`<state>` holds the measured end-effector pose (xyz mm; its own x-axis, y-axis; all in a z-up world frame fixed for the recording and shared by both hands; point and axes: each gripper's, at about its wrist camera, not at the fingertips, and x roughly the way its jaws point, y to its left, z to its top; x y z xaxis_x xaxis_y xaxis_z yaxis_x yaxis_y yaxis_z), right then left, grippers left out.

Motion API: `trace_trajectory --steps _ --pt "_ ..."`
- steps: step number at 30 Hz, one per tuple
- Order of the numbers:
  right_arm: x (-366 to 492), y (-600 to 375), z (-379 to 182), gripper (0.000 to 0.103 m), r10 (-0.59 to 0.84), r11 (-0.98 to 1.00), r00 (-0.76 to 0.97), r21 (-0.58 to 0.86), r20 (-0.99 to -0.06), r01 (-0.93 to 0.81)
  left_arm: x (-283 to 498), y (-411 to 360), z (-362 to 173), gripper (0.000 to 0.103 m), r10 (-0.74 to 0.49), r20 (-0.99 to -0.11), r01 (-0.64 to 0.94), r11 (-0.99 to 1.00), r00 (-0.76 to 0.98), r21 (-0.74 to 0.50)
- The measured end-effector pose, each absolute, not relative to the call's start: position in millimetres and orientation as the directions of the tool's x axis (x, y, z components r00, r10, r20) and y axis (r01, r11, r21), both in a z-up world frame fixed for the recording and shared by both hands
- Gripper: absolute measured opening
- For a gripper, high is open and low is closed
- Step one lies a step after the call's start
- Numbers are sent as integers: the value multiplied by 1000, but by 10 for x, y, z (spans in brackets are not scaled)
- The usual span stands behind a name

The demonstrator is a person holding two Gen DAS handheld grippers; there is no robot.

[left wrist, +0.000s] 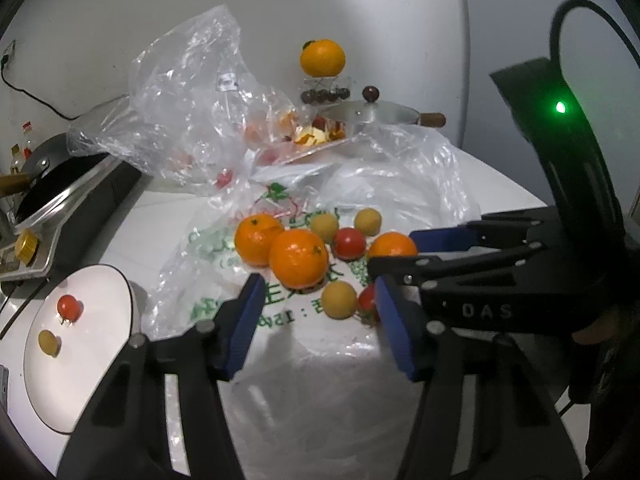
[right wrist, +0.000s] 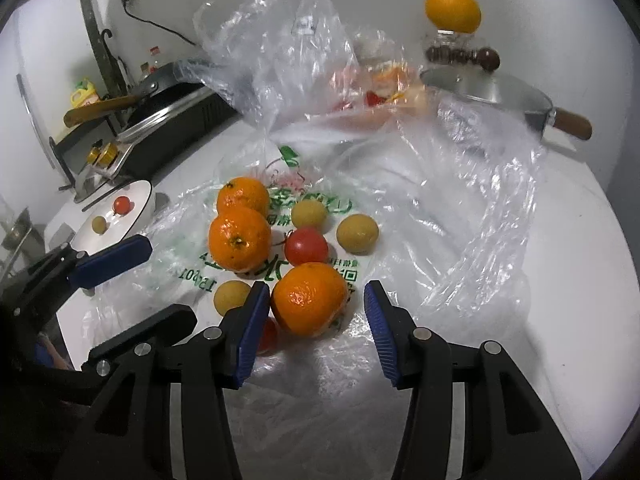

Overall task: Organize fruits
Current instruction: 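Grasp a mandarin orange with the right gripper while the left grasps a red tomato, then lift the mandarin and tomato off the bag with both grippers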

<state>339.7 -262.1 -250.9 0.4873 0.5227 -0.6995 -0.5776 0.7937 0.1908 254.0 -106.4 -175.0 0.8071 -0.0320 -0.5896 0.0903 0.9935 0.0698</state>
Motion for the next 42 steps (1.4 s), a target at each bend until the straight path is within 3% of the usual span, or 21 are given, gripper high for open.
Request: trace_trajectory --steps 2,4,9,11,17,25,30,34,42 --pt "3389 -2617 -2502 44 531 786 483 191 -697 -588 2538 -1086 -1751 56 -37 -590 98 992 806 73" --pt "3364 -2612 -2490 43 523 790 496 175 -693 -588 2537 -1118 -1748 55 -45 -590 112 991 806 77" --pt "3302 -2746 -2414 42 519 802 531 168 -669 -573 2554 -1228 -1761 55 -82 -590 157 985 803 77" --pt "3281 -2821 -2383 42 521 805 540 172 -661 -567 2564 -1285 -1776 49 -100 -596 180 981 797 76" --pt "3235 -2993 -2327 42 516 816 569 166 -640 -553 2651 -1439 -1841 44 -118 -623 225 970 774 96" --pt "3203 -3083 -2324 42 524 816 578 175 -626 -551 2767 -1557 -1956 43 -92 -681 253 957 727 142" --pt "3186 -3107 -2325 43 529 815 578 181 -621 -551 2869 -1529 -2012 42 -114 -727 269 958 678 101" --pt "3172 -3131 -2330 42 526 817 583 177 -619 -549 2894 -1537 -2033 29 -122 -738 282 955 663 96" --pt "3143 -3165 -2314 42 523 819 591 172 -614 -547 2910 -1511 -2034 27 -133 -742 284 955 657 80"
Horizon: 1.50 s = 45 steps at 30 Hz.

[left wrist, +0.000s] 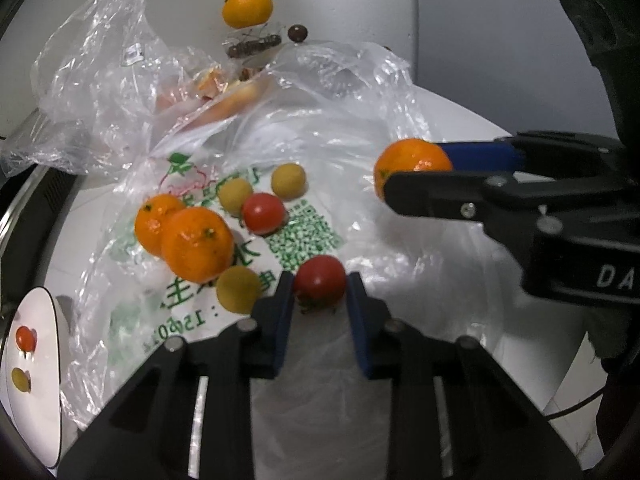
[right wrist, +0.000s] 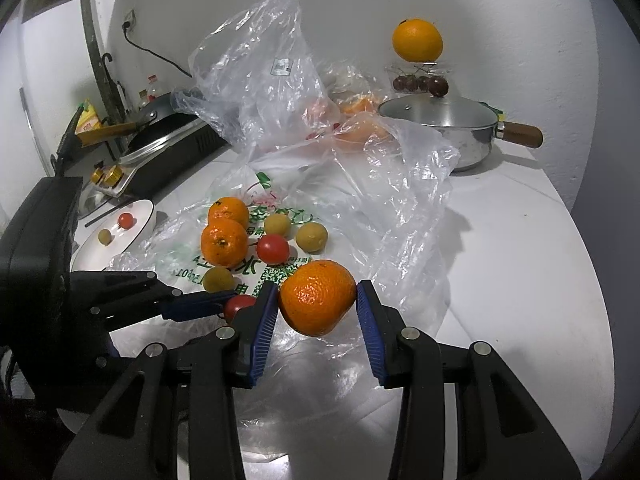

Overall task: Organize fruits
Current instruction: 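Lift the mandarin and tomato off the bag with both grippers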

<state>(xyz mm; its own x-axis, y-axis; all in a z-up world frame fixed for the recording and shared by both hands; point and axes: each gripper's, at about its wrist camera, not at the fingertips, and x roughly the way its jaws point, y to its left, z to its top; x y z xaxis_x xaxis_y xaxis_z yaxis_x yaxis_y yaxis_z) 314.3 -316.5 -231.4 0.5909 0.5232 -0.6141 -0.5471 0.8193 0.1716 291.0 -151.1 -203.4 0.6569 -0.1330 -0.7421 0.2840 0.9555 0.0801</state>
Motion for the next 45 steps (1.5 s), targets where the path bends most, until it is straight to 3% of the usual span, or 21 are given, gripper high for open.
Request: trace_trajectory --steps 17,45 --pt "2844 -3014 -2064 42 508 822 627 116 -591 -557 2562 -1346 -1667 27 -138 -675 247 967 725 67" --pt "2432 -2150 -1723 42 472 805 649 -9 -597 -594 2011 -419 -1219 27 -169 -545 182 983 821 -32"
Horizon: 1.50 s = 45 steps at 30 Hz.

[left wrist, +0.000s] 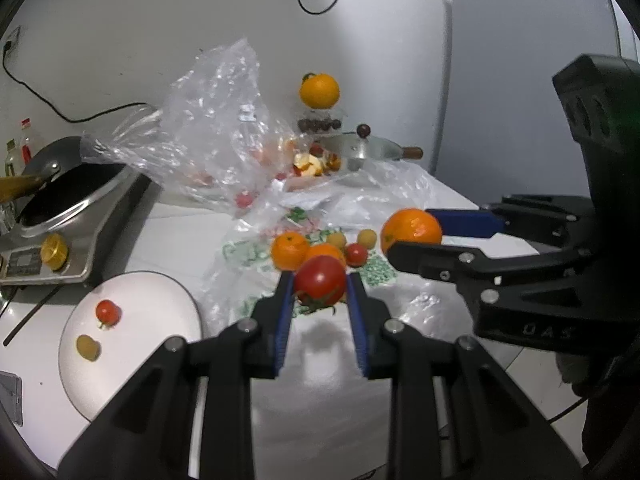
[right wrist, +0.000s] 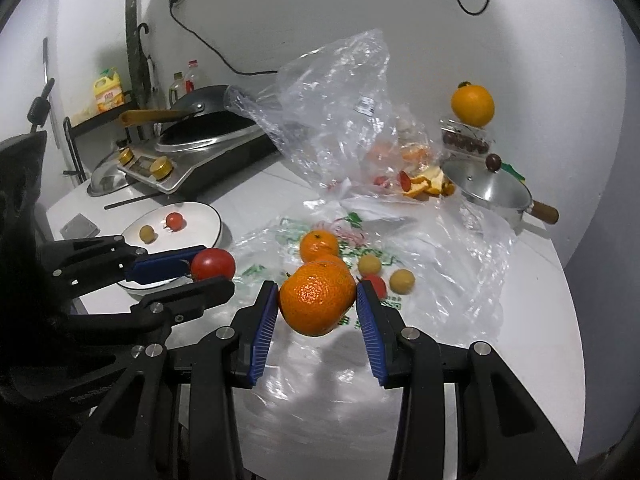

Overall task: Organize fruits
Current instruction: 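Lift the mandarin and tomato off the bag with both grippers, then carry the mandarin in the right gripper and tomato in the left over the plate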

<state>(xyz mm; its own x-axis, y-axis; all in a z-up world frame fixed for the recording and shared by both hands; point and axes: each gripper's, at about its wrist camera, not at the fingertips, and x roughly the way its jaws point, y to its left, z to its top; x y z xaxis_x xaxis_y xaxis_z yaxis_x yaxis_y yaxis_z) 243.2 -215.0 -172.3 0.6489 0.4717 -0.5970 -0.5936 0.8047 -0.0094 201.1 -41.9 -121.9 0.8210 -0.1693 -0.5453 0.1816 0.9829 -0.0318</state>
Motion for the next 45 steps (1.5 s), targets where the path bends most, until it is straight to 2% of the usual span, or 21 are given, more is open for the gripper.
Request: trace_trajectory --steps 22,45 --pt "2095 -1132 -1599 42 528 725 610 -60 -591 -686 1480 495 -1101 27 -28 -472 26 1000 881 -11" --pt "2024 -409 -1677 43 541 667 589 -119 -601 -735 1342 1196 -1384 27 76 -485 -94 996 871 -12"
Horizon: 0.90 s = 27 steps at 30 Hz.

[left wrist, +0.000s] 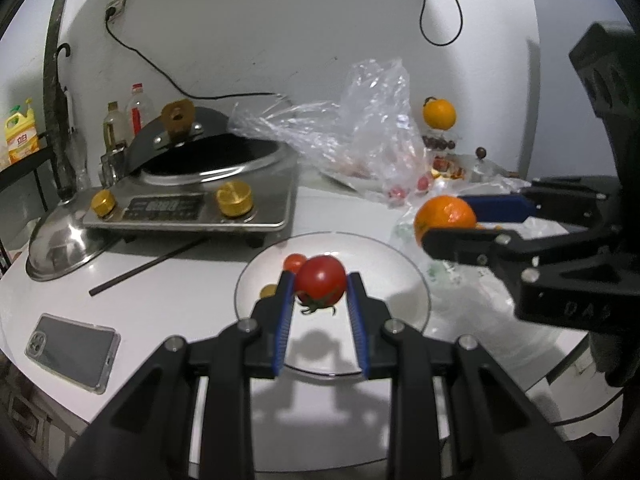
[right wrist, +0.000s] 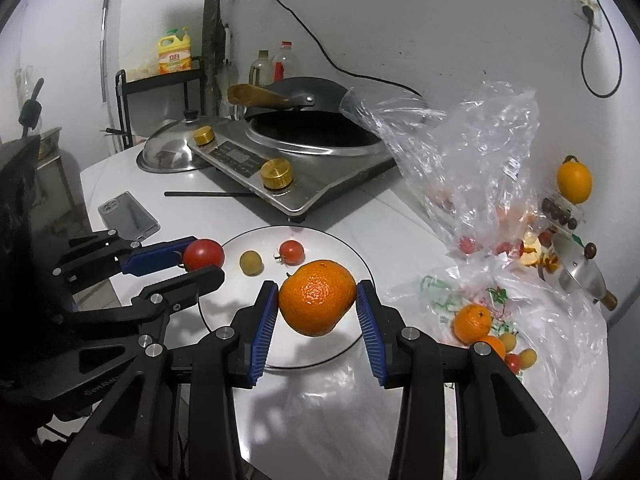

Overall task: Organize fruits
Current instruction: 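Carry the mandarin in the right gripper and tomato in the left over the plate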

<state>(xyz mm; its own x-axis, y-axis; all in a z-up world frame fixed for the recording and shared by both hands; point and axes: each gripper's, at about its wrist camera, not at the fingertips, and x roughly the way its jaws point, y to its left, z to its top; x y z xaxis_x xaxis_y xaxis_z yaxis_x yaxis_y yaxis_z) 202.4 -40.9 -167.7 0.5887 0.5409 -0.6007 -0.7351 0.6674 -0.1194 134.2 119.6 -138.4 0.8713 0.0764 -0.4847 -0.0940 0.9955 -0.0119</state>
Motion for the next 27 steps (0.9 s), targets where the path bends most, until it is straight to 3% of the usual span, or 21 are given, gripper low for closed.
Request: trace_trajectory --steps 17,27 --pt "2304 -127 -1860 43 529 660 563 -110 -635 -744 1539 1404 -1720 27 128 -519 -128 991 845 35" --pt "2525 -46 -2004 43 528 664 539 -76 -657 -744 1679 1480 -1873 27 100 -586 -134 991 804 -14"
